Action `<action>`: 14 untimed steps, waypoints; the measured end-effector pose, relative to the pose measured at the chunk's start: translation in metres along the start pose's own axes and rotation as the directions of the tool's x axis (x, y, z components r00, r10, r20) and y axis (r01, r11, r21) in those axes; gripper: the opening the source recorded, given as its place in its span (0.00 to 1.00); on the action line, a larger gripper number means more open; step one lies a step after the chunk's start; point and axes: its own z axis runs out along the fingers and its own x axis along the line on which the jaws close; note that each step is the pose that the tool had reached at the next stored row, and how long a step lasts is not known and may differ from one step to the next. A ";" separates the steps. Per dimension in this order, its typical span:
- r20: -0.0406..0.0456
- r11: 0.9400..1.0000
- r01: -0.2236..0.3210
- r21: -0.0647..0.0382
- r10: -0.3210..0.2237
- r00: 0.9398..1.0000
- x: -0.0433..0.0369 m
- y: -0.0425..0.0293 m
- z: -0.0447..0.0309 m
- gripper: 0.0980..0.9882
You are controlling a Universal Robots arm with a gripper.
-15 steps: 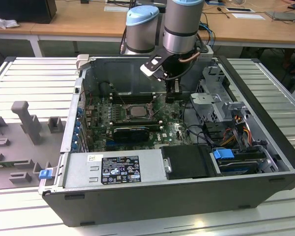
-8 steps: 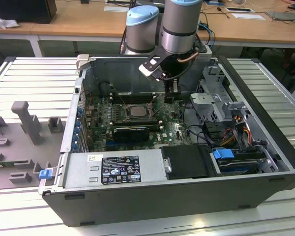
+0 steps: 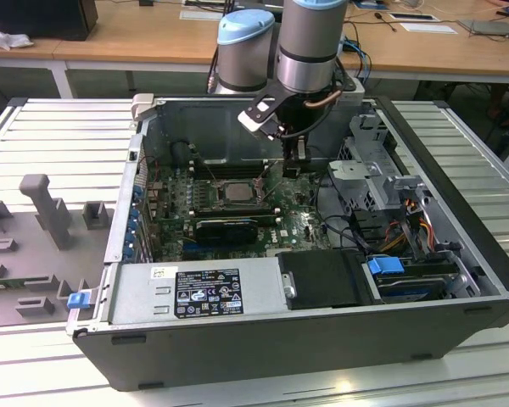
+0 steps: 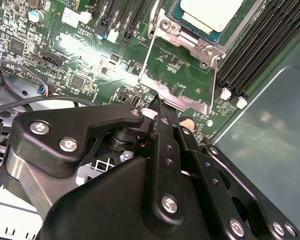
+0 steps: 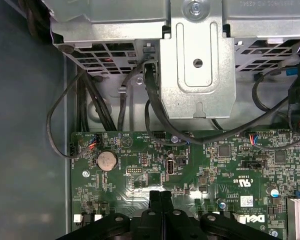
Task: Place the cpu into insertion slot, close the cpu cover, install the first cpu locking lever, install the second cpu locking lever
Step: 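Close the cpu cover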
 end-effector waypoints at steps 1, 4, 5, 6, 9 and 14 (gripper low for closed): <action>0.000 1.000 0.000 0.000 0.000 1.000 0.0000 -0.0004 0.0000 0.01; 0.000 1.000 0.000 0.000 0.000 1.000 0.0000 -0.0013 0.0000 0.01; 0.000 1.000 0.000 0.000 0.000 1.000 0.0000 -0.0015 0.0000 0.01; 0.000 1.000 0.000 0.000 0.000 1.000 0.0000 -0.0018 0.0000 0.01; 0.000 1.000 0.000 0.000 0.000 1.000 -0.0001 -0.0030 -0.0001 0.01; 0.000 1.000 0.000 0.000 0.000 1.000 -0.0001 -0.0060 -0.0002 0.01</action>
